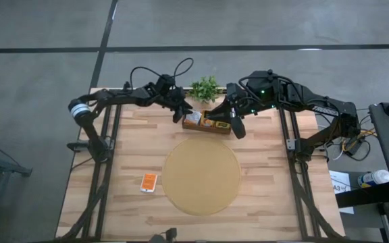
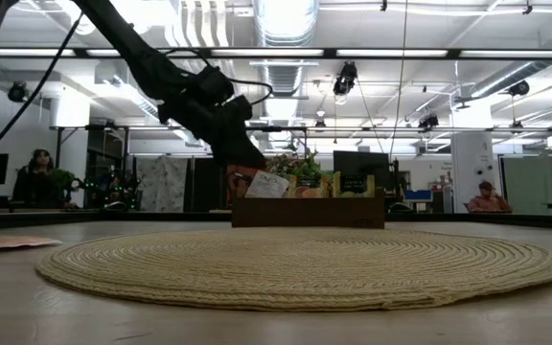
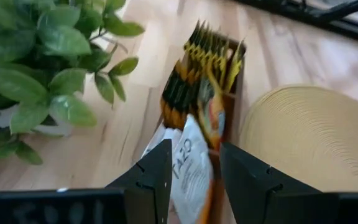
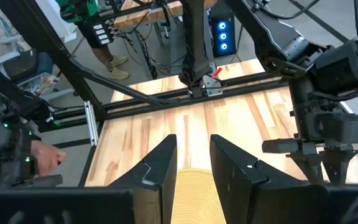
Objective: Pick & Place Tea
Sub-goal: Put the white tea bag into the left section of the wooden organizer
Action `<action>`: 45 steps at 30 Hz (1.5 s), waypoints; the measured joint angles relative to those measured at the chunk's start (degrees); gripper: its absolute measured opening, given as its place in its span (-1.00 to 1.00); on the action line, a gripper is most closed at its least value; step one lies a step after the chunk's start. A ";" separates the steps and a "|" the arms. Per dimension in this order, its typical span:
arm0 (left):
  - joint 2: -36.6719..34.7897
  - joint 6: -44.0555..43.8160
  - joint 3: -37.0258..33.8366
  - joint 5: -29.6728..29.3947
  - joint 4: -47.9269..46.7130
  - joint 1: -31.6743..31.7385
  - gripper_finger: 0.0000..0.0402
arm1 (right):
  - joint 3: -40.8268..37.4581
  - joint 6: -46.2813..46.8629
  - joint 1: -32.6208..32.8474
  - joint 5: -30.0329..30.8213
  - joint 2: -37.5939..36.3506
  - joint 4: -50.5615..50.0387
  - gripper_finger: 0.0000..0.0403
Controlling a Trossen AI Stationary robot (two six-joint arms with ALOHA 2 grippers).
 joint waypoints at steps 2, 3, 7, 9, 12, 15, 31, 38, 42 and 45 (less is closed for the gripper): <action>0.64 0.74 0.00 -0.41 -0.13 0.12 -0.36 | 0.00 0.00 0.00 0.00 0.00 -0.43 -0.53; 0.94 0.80 0.03 -0.89 -0.16 0.16 -0.36 | 0.00 -0.02 0.00 0.02 0.00 -0.59 -0.53; 1.53 0.76 0.07 -1.88 -0.10 0.48 -0.36 | 0.00 0.00 0.00 0.00 0.00 -0.69 -0.53; 1.53 0.78 0.05 -1.89 -0.36 0.59 -0.36 | 0.00 -0.03 0.00 0.01 0.00 -0.76 -0.53; 1.53 0.78 0.05 -1.88 -0.36 0.61 -0.36 | 0.00 -0.22 0.00 0.00 0.00 -1.08 -0.53; 1.14 0.53 0.35 -1.88 -0.68 0.67 -0.36 | 0.00 -0.21 0.00 0.00 0.00 -1.97 -0.53; 1.09 0.36 2.28 -1.99 -4.48 2.21 -0.36 | 0.00 -0.22 0.00 0.00 0.00 -2.10 -0.53; 1.09 0.54 2.28 -1.95 -5.61 2.21 -0.36 | 0.00 -0.39 0.00 0.00 0.00 -2.02 -0.53; 1.09 0.52 2.28 -1.95 -5.92 2.19 -0.36 | 0.00 -0.39 0.00 0.00 0.00 -2.00 -0.53; 1.09 0.47 2.28 -1.82 -6.44 2.19 -0.36 | 0.00 -0.42 0.00 0.00 0.00 -1.90 -0.53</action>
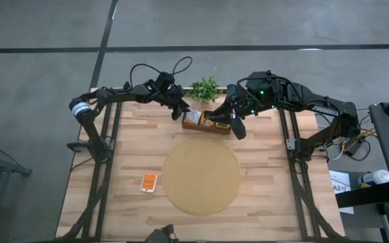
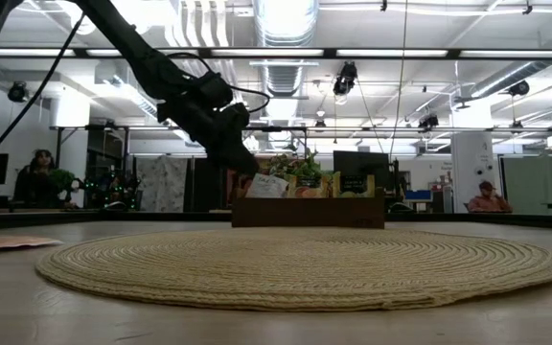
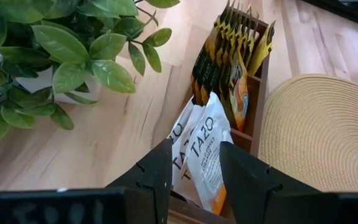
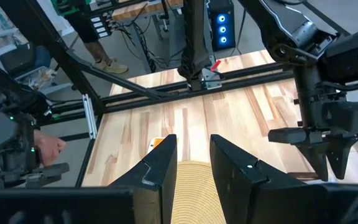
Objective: Pick & Place Tea
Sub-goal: Put the white tea bag into the left section of the wooden organizer
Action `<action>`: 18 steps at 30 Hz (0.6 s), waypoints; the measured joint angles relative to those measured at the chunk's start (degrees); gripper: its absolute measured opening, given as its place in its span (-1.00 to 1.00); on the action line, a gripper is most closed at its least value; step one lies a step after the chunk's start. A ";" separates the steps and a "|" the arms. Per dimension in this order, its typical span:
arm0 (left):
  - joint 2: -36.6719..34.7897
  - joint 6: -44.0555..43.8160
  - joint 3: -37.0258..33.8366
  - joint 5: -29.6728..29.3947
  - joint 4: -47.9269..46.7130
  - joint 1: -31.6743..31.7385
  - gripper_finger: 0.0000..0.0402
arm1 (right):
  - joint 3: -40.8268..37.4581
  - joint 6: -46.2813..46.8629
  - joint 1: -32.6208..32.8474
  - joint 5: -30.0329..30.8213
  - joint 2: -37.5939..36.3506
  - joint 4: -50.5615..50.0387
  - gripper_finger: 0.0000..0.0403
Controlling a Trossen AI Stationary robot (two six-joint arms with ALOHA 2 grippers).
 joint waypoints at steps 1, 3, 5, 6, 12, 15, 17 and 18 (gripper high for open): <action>0.00 -0.02 0.00 0.01 -0.03 0.00 -0.36 | 0.00 0.00 0.00 0.00 0.00 0.01 -0.53; 0.00 -0.02 0.00 0.07 -0.02 0.00 -0.36 | 0.00 0.00 0.00 0.00 0.00 0.01 -0.53; 0.00 -0.05 0.00 0.11 -0.02 -0.04 -0.36 | 0.00 0.00 0.00 0.00 0.00 0.03 -0.53; 0.00 -0.07 0.00 0.13 -0.02 -0.04 -0.36 | 0.00 -0.02 0.00 0.00 0.00 0.03 -0.53; 0.00 -0.10 0.00 -0.19 0.00 -0.64 -0.36 | 0.00 -0.03 0.00 -0.01 0.00 0.13 -0.53; 0.19 -0.09 0.00 -2.73 0.15 -0.91 -0.36 | 0.00 -0.04 0.00 0.00 0.00 0.14 -0.53; 0.62 -0.57 0.00 -3.13 0.62 -0.92 -0.36 | 0.00 -0.04 0.00 0.00 0.00 0.14 -0.53; 0.90 -0.99 -0.02 -3.24 0.70 -0.88 -0.36 | 0.00 -0.04 0.00 0.00 0.00 0.14 -0.53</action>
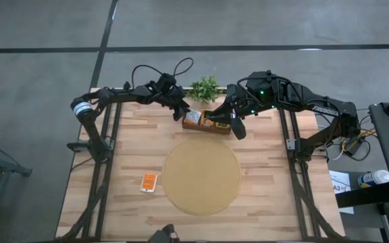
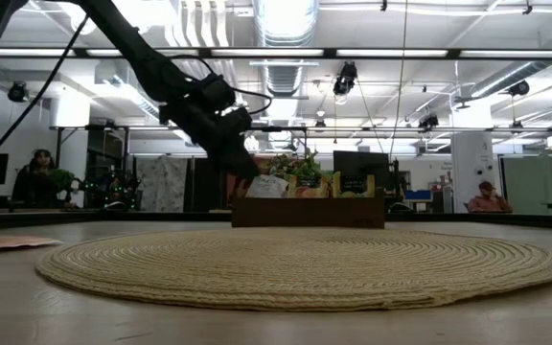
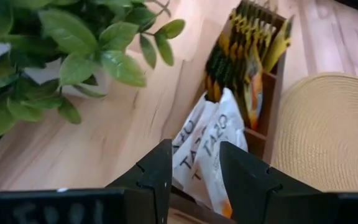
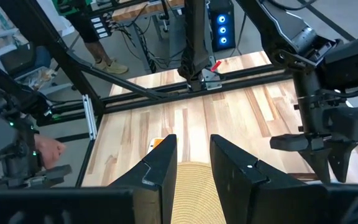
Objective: Pick & Place Tea
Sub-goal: Put the white tea bag into the left section of the wooden organizer
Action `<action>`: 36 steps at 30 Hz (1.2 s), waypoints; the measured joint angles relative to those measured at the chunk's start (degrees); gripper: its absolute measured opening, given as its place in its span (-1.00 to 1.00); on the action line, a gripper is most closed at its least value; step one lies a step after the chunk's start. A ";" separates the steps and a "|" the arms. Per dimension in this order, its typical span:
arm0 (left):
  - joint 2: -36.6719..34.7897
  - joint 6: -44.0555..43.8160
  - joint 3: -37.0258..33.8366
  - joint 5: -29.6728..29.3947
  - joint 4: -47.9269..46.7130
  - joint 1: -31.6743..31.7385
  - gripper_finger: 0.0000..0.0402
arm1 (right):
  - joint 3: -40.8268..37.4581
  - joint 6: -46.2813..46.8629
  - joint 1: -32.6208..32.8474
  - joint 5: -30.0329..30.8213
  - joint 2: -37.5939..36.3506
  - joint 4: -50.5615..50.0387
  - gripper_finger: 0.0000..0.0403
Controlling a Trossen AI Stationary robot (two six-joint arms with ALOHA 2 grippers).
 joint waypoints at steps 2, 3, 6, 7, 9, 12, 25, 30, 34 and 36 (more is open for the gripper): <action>0.69 -1.12 -0.01 -0.19 0.67 0.02 -0.36 | 0.00 0.00 0.00 -0.01 0.00 -0.01 -0.53; 1.08 -1.75 -0.01 -0.24 0.63 -0.02 -0.36 | 0.00 0.00 0.01 -0.01 0.00 -0.02 -0.53; 1.79 -2.98 -0.03 -0.24 0.46 -0.08 -0.36 | 0.00 0.00 0.13 -0.01 0.00 -0.02 -0.53; 1.79 -3.19 -0.03 -0.24 0.54 -0.08 -0.36 | 0.00 0.00 0.22 -0.02 0.00 -0.03 -0.53; 1.78 -3.31 -0.03 -0.07 1.04 -0.08 -0.36 | 0.00 -0.02 0.33 -0.02 0.00 -0.04 -0.53; 1.77 -3.45 -0.03 2.15 1.24 -0.06 -0.37 | 0.00 -0.26 0.33 -0.02 0.00 -0.07 -0.53; 1.68 -3.63 -0.03 6.21 1.46 -0.30 -0.91 | 0.00 -1.27 0.37 -0.02 0.00 -0.07 -0.53; 1.66 -3.92 -0.03 6.28 1.46 -0.50 -0.99 | 0.00 -1.27 0.37 -0.02 0.00 -0.09 -0.53; 1.52 -6.16 0.01 7.46 1.42 -0.86 -1.00 | 0.00 -1.28 0.37 -0.02 0.00 -0.09 -0.53; 1.34 -6.26 0.08 7.46 1.42 -1.02 -1.00 | 0.00 -1.29 0.37 -0.02 0.00 -0.09 -0.53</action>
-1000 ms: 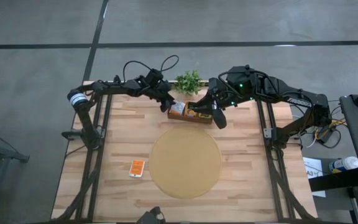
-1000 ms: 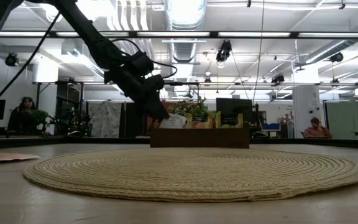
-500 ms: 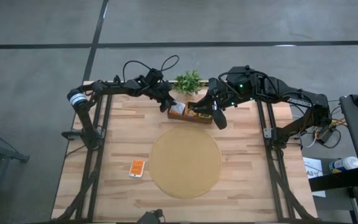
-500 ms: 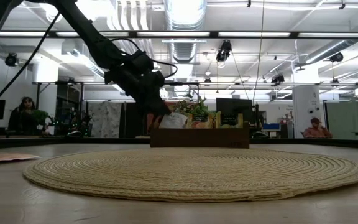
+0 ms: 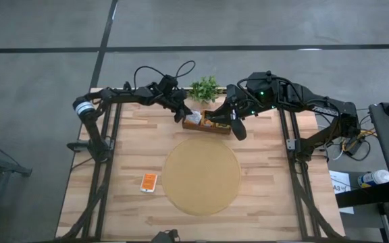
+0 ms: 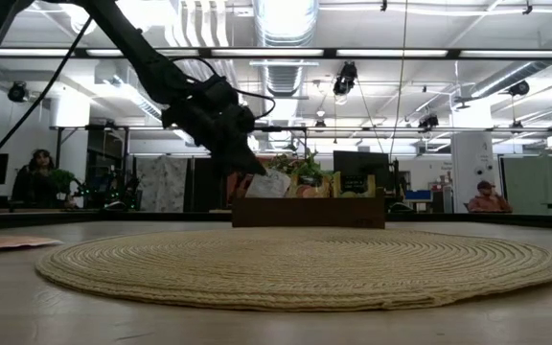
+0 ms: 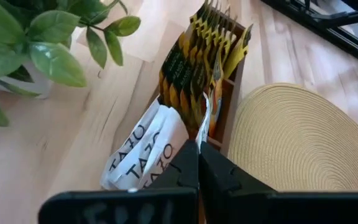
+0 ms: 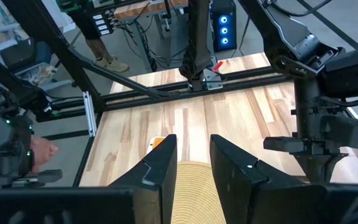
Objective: Pick & Place Tea
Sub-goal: Put the white tea bag into the left section of the wooden organizer
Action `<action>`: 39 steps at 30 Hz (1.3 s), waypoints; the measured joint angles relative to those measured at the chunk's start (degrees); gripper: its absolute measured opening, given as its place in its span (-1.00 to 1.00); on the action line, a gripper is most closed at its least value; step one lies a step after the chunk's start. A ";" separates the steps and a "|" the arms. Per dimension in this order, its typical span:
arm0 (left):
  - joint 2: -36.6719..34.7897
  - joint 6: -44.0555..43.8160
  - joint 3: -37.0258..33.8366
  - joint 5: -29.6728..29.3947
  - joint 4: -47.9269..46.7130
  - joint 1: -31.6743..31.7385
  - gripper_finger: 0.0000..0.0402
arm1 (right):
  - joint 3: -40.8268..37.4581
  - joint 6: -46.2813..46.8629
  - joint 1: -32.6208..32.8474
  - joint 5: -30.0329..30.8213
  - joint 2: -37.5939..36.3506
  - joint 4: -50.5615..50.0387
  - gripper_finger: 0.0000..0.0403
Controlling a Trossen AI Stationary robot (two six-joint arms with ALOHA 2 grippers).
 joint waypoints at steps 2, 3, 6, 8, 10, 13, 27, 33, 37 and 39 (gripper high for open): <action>-0.21 -0.01 0.00 0.00 0.02 -0.12 -1.00 | 0.00 0.00 0.00 0.00 0.00 -0.01 -0.53; -0.29 -0.13 0.00 0.00 0.02 -0.16 -1.00 | 0.00 -0.06 0.00 0.00 0.00 -0.01 -0.53; -0.53 -0.33 0.00 -0.02 0.02 -0.16 -1.00 | 0.00 -0.39 0.00 0.00 0.00 -0.01 -0.53; -0.58 -0.41 0.00 -0.02 0.04 -0.13 -1.00 | 0.00 -0.43 0.00 0.00 0.00 -0.01 -0.53; -0.58 -0.71 0.00 -0.04 -0.01 -0.14 -1.00 | 0.00 -0.77 0.00 0.00 0.00 -0.01 -0.53; -0.58 -0.76 0.00 -0.24 -0.47 -0.16 -1.00 | 0.00 -0.87 0.00 0.00 0.00 -0.01 -0.53; -0.86 -1.92 0.00 -0.37 -1.68 -0.20 -1.00 | 0.00 -1.95 0.00 0.00 0.00 -0.01 -0.53; -3.46 -1.95 -0.02 -0.85 -1.76 -0.20 -1.00 | 0.00 -1.97 0.00 0.00 0.00 -0.01 -0.53; -4.88 -1.95 -0.02 -2.32 -1.65 -0.20 -1.00 | 0.00 -2.77 -0.02 0.00 0.00 0.00 -0.53; -4.95 -2.77 -0.07 -2.50 -1.55 -0.20 -1.00 | 0.00 -2.95 -0.02 0.00 0.00 0.01 -0.53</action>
